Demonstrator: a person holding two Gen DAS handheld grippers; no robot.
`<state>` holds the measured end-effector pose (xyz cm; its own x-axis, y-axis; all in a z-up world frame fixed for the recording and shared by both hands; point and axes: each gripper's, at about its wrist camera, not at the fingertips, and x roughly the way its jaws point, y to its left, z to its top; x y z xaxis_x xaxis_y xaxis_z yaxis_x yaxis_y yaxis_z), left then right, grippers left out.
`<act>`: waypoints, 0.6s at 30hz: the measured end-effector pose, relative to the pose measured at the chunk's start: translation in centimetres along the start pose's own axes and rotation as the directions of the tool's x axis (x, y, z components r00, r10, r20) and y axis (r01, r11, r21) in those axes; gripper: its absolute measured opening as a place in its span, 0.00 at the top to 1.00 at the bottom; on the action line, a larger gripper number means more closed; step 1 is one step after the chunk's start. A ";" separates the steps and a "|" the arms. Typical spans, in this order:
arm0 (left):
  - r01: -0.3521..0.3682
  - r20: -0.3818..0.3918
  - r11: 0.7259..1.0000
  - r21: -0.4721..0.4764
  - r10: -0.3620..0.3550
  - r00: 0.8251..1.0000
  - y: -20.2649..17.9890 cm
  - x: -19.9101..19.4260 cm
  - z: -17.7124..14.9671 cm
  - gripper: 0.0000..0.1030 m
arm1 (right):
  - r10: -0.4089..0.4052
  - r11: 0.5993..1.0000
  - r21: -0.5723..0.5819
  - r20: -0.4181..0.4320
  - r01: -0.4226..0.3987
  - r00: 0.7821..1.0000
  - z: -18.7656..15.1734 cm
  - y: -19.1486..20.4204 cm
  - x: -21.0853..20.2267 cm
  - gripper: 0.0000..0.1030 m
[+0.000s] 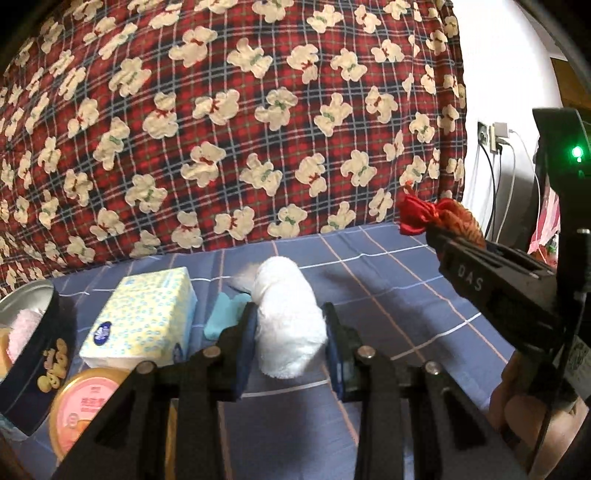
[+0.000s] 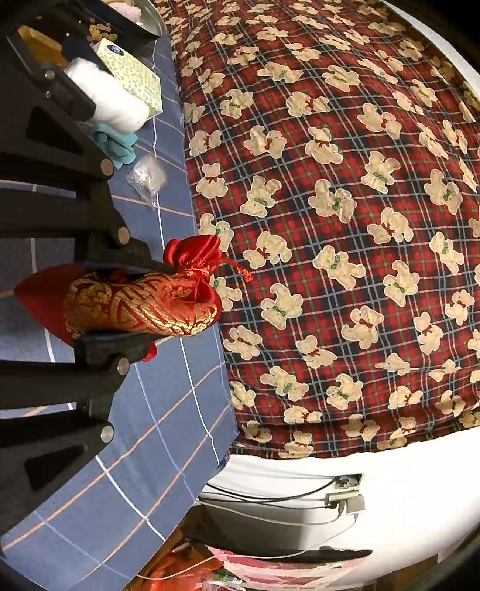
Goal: Organize soft objects
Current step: 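Grasp the white cotton roll with the left tool while the right tool holds the pouch, then lift and carry the pouch and cotton roll over the silver tin with both tools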
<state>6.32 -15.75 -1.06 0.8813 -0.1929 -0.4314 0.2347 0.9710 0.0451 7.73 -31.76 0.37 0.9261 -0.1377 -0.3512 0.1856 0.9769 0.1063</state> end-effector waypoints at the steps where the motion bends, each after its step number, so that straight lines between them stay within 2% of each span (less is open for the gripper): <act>1: -0.001 0.003 1.000 0.001 0.001 1.000 0.1 -0.1 -0.1 0.68 | -0.005 1.000 0.001 0.001 0.005 1.000 -0.1 0.0 -0.1 0.74; 18: 0.031 0.018 0.999 -0.017 -0.031 0.999 2.1 -2.0 -1.0 0.68 | -0.067 0.996 -0.050 0.009 0.068 0.998 -1.5 1.3 -2.1 0.74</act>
<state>4.65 -13.14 -1.01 0.8808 -0.2255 -0.4163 0.2551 0.9668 0.0160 5.50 -30.00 -0.16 0.9146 -0.2046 -0.3487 0.2311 0.9723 0.0357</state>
